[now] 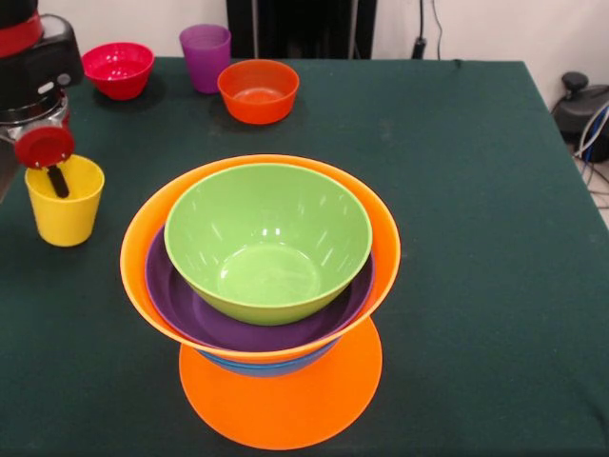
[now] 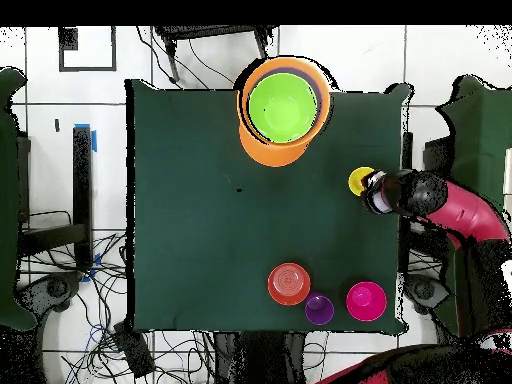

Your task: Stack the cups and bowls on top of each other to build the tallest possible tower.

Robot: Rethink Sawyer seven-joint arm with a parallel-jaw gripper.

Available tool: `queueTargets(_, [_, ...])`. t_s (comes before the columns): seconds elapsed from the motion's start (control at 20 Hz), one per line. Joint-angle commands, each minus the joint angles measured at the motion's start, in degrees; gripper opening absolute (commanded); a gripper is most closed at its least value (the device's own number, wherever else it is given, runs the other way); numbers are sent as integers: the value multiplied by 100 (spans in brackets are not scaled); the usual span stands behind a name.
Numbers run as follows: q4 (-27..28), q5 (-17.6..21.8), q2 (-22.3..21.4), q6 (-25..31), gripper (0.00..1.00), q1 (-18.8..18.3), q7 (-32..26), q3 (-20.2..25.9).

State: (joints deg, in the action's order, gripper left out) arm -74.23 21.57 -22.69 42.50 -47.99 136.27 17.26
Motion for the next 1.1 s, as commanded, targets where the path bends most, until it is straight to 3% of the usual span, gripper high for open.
queueTargets(0.05, [-476,340,-317,-321,0,85,-1242,459])
queueTargets(0.3, [-739,84,-827,-69,0,122,-1175,667])
queueTargets(0.75, [-704,-245,-1218,293,0,266,-962,943])
queueTargets(1.1, [-35,-415,-1324,1085,0,653,-863,935])
